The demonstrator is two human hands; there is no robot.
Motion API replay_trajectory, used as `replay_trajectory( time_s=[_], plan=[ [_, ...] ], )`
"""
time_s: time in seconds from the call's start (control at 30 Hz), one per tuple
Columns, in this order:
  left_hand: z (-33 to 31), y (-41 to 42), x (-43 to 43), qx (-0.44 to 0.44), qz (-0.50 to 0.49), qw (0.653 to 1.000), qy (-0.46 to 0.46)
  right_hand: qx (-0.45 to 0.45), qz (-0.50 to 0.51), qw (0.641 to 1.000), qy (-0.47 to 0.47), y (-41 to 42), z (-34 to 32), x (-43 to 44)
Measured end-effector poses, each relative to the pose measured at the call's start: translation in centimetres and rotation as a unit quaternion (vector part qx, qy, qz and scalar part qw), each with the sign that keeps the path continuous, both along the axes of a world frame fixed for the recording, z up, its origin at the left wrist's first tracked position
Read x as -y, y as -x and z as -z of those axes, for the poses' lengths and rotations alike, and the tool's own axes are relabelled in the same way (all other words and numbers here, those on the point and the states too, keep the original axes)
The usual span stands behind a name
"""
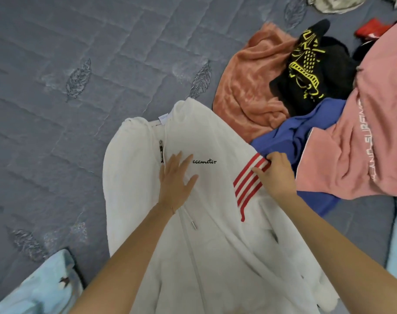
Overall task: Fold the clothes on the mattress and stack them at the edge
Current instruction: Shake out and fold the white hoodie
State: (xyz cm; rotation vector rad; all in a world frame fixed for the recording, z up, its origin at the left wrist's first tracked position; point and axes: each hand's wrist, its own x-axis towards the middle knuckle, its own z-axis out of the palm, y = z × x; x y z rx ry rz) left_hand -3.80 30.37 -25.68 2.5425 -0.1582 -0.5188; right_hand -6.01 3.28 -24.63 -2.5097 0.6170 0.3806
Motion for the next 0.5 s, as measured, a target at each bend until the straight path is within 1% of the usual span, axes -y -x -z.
replay_trajectory(
  time_s=[0.07, 0.13, 0.27, 0.33, 0.4, 0.5],
  plan=[
    [0.5, 0.3, 2.1, -0.009, 0.011, 1.0, 0.003, -0.005, -0.022, 1.0, 0.017, 0.9, 0.7, 1.2],
    [0.8, 0.2, 4.2, -0.012, 0.011, 1.0, 0.008, 0.004, -0.042, 0.999, 0.01, 1.2, 0.9, 2.3],
    [0.8, -1.0, 8.6, -0.01, 0.012, 1.0, -0.015, 0.081, -0.025, 0.994, -0.076, 0.6, -0.2, 3.9],
    [0.4, -1.7, 11.0, 0.001, 0.027, 0.999, -0.023, 0.104, -0.014, 0.987, -0.12, 0.0, -1.3, 4.7],
    [-0.2, -2.4, 13.6, 0.024, 0.064, 0.998, 0.001, 0.105, -0.021, 0.982, -0.152, -0.8, -2.3, 5.7],
    [-1.3, -3.8, 17.3, 0.062, 0.131, 0.988, 0.05, 0.071, -0.077, 0.978, -0.18, -2.0, -3.3, 7.4]
  ],
)
